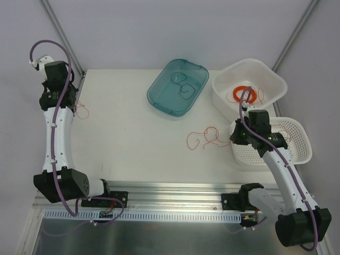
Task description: Untangle the cables
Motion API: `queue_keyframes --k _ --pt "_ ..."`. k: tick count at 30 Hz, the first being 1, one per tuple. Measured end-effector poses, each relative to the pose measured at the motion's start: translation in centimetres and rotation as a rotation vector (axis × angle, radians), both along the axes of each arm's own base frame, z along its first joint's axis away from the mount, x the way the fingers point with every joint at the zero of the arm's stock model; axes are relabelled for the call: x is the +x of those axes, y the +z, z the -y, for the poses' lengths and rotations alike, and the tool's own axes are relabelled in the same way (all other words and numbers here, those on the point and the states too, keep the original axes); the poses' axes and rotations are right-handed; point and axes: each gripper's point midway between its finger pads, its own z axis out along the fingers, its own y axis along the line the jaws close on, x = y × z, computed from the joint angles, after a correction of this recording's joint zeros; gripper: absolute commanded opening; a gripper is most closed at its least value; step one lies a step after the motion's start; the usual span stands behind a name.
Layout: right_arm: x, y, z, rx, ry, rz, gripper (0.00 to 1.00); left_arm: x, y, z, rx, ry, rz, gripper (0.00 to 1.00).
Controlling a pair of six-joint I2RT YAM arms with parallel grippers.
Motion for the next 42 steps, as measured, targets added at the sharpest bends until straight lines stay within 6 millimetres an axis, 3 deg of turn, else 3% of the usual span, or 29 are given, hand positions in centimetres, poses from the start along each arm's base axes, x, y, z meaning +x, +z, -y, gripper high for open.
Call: queue_keyframes --k 5,10,14,15,17,18,19,20,23,26,32,42 --pt "0.8 0.0 -2.7 0.094 0.08 -0.004 0.01 -0.5 -4.6 5.1 -0.174 -0.187 -0.032 0.0" --pt "0.6 -1.5 -6.8 0.104 0.215 -0.068 0.03 -2.1 -9.8 13.4 -0.322 -0.434 -0.124 0.0" --pt "1.0 -2.6 -9.9 0.068 0.297 -0.111 0.09 -5.0 -14.5 19.6 -0.425 -0.606 -0.244 0.05" --pt "1.3 -2.8 -10.7 0.058 0.31 -0.12 0.13 -5.8 -15.6 20.7 -0.45 -0.636 -0.27 0.08" --pt "1.9 -3.6 -11.6 0.034 0.317 -0.138 0.26 -7.3 -17.3 22.0 -0.487 -0.673 -0.307 0.28" --pt "2.2 -4.1 -11.9 0.022 0.315 -0.151 0.44 -8.0 -18.0 22.6 -0.509 -0.689 -0.315 0.35" --pt "2.4 -4.5 -12.2 0.018 0.311 -0.165 0.5 -8.7 -18.6 23.0 -0.528 -0.703 -0.323 0.54" --pt "2.5 -5.0 -12.4 0.006 0.312 -0.176 0.61 -9.3 -19.0 23.3 -0.533 -0.722 -0.329 0.62" --pt "2.5 -5.6 -12.6 -0.013 0.317 -0.187 0.79 -10.9 -19.5 23.9 -0.555 -0.768 -0.309 0.87" --pt "3.3 -4.9 -12.8 -0.024 0.305 -0.16 0.86 -12.0 -18.8 23.9 -0.53 -0.822 -0.251 0.97" --pt "6.2 -3.9 -12.7 -0.068 0.239 -0.089 0.89 -13.6 -16.7 23.5 -0.428 -0.914 -0.084 0.99" --pt "10.4 -8.2 -11.7 -0.134 0.097 -0.143 0.88 -15.1 -16.0 22.1 -0.327 -0.906 0.058 0.99"
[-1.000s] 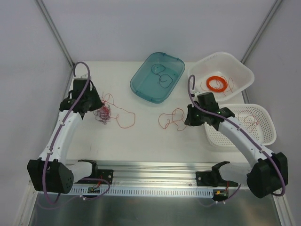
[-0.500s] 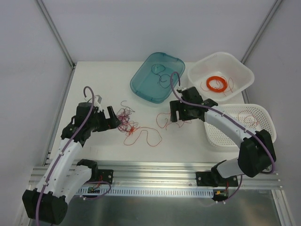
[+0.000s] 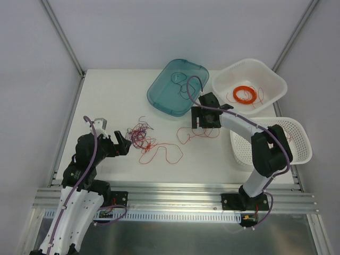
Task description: Untangle the cables
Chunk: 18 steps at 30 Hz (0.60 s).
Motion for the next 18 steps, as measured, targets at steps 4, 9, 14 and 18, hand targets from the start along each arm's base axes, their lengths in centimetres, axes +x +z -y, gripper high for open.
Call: queue_keyframes --k 4,9,14,18 --pt "1.7 -2.1 0.5 -0.019 -0.051 -0.019 0.85 0.1 -0.1 -0.3 0.01 0.018 0.0 0.99" --pt "3.3 -4.7 0.9 -0.044 -0.082 -0.051 0.75 0.3 -0.3 -0.7 0.022 0.039 -0.008 0.99" --pt "3.9 -5.1 1.4 -0.074 -0.097 -0.043 0.43 0.4 -0.3 -1.1 0.033 0.062 -0.004 0.99" --pt "4.0 -5.3 1.3 -0.077 -0.093 -0.022 0.07 0.4 0.0 -1.7 0.04 0.091 0.025 0.99"
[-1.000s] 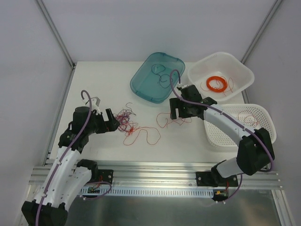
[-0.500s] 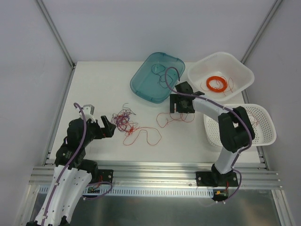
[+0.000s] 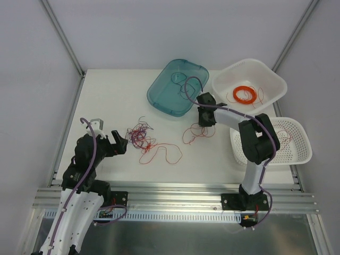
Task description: Untangle the cables
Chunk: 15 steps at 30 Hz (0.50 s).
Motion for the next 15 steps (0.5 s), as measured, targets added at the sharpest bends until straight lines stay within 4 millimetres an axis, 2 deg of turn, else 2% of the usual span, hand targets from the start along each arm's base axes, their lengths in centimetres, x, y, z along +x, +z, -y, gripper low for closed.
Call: queue_keyframes --k 2,5,10,12,15 --pt "-0.1 0.1 -0.4 0.005 0.007 0.022 0.01 -0.1 0.0 -0.1 0.0 0.003 0.01 0.99" --pt "-0.6 0.2 -0.7 0.004 0.022 0.05 0.01 -0.1 0.0 -0.1 0.001 0.004 0.014 0.99" --pt "-4.0 0.8 -0.6 0.002 0.078 0.002 0.01 -0.1 0.2 -0.1 0.002 0.004 0.021 0.99" --pt "-4.9 2.0 -0.5 0.0 0.105 -0.003 0.01 -0.1 0.2 -0.1 0.003 0.004 0.021 0.99" --pt "-5.3 5.9 -0.4 0.012 0.141 0.042 0.01 -0.1 0.2 -0.2 0.005 0.002 0.023 0.99"
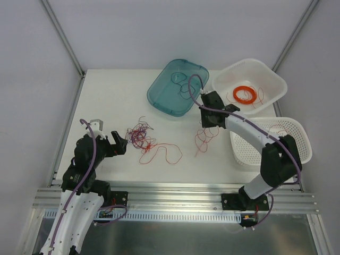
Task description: Untangle the cables
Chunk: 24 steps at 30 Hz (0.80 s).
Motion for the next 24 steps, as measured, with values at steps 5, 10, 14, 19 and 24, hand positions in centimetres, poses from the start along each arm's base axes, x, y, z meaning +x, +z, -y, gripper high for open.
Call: queue_keyframes --k 5,10,14,19,24 --pt "2.2 11.2 -0.2 0.044 0.044 0.211 0.01 0.0 0.0 0.0 0.008 -0.005 0.003 0.99" --pt "5.1 24.8 2.3 0.085 0.009 0.496 0.01 -0.1 0.2 0.0 0.01 -0.012 0.015 0.99" --pt "6.4 33.7 6.6 0.081 -0.072 0.687 0.01 -0.2 0.5 0.1 0.009 -0.017 0.029 0.99" --pt "7.6 39.8 10.6 0.047 -0.149 0.851 0.01 -0.2 0.5 0.1 0.008 -0.019 0.031 0.99" --pt "11.8 39.0 13.5 0.001 -0.215 0.866 0.01 -0.2 0.6 0.1 0.007 -0.019 0.033 0.99"
